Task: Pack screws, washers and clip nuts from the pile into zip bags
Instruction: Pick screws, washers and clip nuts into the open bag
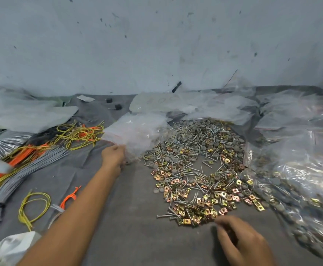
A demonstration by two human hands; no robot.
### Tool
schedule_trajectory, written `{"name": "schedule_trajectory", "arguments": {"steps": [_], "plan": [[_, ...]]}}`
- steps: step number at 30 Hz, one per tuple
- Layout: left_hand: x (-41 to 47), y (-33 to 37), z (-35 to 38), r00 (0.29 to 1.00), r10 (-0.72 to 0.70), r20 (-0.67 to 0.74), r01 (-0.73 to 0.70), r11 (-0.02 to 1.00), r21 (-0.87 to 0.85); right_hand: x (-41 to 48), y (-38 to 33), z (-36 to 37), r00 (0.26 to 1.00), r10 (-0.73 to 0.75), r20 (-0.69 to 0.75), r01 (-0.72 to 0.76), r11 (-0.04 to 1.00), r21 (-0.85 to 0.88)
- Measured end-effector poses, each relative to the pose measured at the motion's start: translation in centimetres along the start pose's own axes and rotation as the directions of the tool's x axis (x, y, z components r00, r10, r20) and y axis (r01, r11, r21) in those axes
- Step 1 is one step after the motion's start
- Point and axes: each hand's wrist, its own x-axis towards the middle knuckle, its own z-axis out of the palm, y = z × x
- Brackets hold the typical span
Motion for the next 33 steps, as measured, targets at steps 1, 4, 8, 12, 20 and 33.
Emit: {"name": "schedule_trajectory", "arguments": {"steps": [1, 4, 8, 12, 20, 33], "plan": [[-0.3, -0.1, -0.3, 1.0, 0.014, 0.006, -0.013, 1.0, -0.009, 0.0, 0.0, 0.0, 1.0, -0.004, 0.011, 0.004, 1.0, -0.017], [-1.1, -0.2, -0.9, 0.999, 0.033, 0.026, -0.032, 0.999, -0.028, -0.1, -0.2, 0.1, 0.999, -0.006, 0.041, 0.007, 1.0, -0.021], [-1.9, -1.0, -1.8, 0.998, -0.019, -0.052, 0.016, 0.998, -0.065, 0.0, -0.7, 0.1, 0.998, -0.03, 0.059, 0.034, 0.997, -0.07], [-4.6, -2.1, -3.0, 0.994, -0.034, -0.101, 0.005, 0.963, -0.27, -0.2, -0.4, 0.2, 0.995, 0.038, 0.091, -0.038, 0.999, -0.006], [-18.7, -3.2, -3.0, 0.868, 0.469, 0.165, -0.451, 0.882, -0.136, 0.9, -5.6, 0.8, 0.998, -0.046, 0.049, 0.023, 0.914, 0.405], [-24.8, -2.6, -5.5, 0.76, 0.381, 0.527, -0.374, 0.919, -0.125, 0.2, -10.0, 1.3, 0.955, 0.015, 0.297, -0.27, 0.466, 0.843]]}}
